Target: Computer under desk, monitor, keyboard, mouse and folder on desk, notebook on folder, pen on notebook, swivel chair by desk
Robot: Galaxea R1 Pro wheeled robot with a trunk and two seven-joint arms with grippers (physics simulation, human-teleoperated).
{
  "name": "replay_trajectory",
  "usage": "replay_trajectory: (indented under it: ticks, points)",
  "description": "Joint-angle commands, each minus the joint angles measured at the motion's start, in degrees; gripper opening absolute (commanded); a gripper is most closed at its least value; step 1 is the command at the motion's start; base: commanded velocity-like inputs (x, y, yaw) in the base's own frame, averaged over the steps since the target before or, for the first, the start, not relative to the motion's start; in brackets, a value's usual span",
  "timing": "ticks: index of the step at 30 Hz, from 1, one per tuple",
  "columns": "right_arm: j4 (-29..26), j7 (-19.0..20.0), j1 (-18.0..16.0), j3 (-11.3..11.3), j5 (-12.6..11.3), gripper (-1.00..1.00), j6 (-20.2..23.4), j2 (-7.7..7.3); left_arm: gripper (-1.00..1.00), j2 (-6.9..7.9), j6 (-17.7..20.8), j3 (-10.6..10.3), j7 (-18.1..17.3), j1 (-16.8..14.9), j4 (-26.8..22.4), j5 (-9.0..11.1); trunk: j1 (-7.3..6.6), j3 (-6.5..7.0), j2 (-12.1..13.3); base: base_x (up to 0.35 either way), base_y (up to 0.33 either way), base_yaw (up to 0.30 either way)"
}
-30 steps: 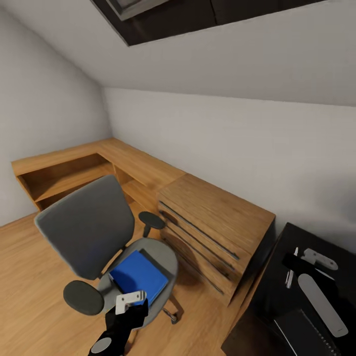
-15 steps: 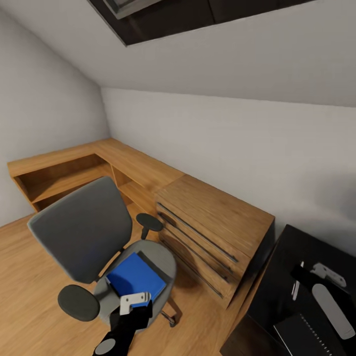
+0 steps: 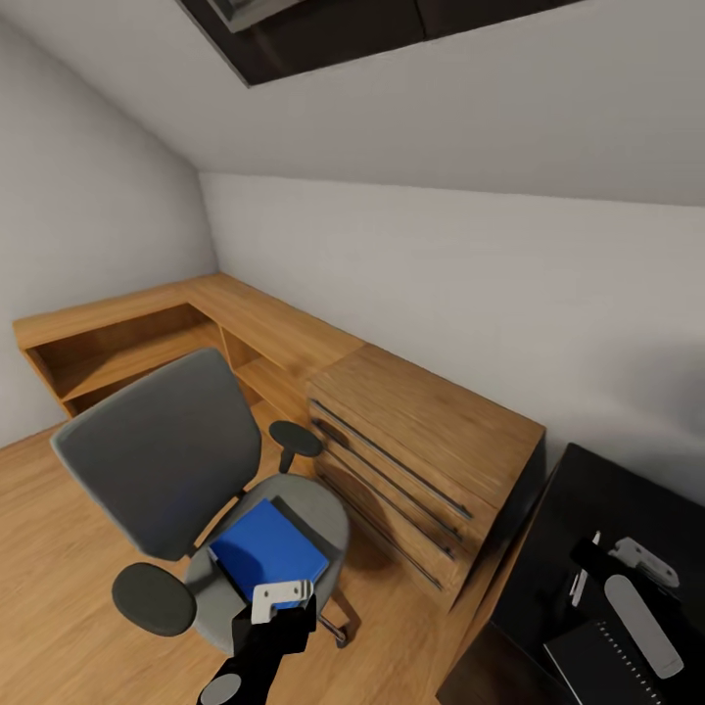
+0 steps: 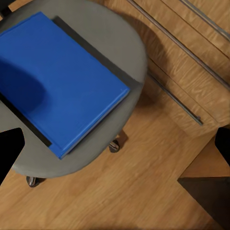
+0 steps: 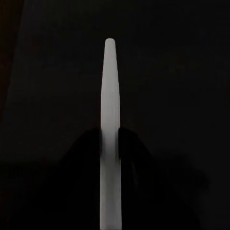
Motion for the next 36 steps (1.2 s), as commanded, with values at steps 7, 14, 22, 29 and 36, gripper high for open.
replay_trajectory:
  ticks: [7,14,22,29,36]
  points:
    - [2.0,-0.4,0.0,0.2,-0.2,-1.00,-8.2,2.22,1.00,0.00,0.1,-0.1,0.5,0.0,-0.1,0.6,1.55,-1.32,-2.9,0.000,0.000,0.000]
    - [2.5,-0.4,0.0,0.3,-0.1,-1.00,-9.1,2.84,1.00,0.00,0.1,-0.1,0.5,0.0,-0.1,0.6,3.09,-2.57,-5.7,0.000,0.000,0.000]
    - [2.5,-0.4,0.0,0.3,-0.1,-1.00,-9.2,2.91,1.00,0.00,0.1,-0.6,0.5,0.0,-0.1,0.6,4.19,-3.47,-7.7,0.000,0.000,0.000]
    - [2.5,-0.5,0.0,0.3,-0.1,1.00,-9.2,2.88,1.00,0.08,0.1,-0.8,0.5,0.0,-0.1,0.6,4.19,-3.47,-7.7,0.000,0.000,0.000]
    - [2.4,-0.5,0.0,0.3,-0.1,1.00,-9.1,2.83,1.00,0.08,0.1,-0.9,0.5,0.0,0.0,0.6,4.19,-3.47,-7.7,0.000,0.000,0.000]
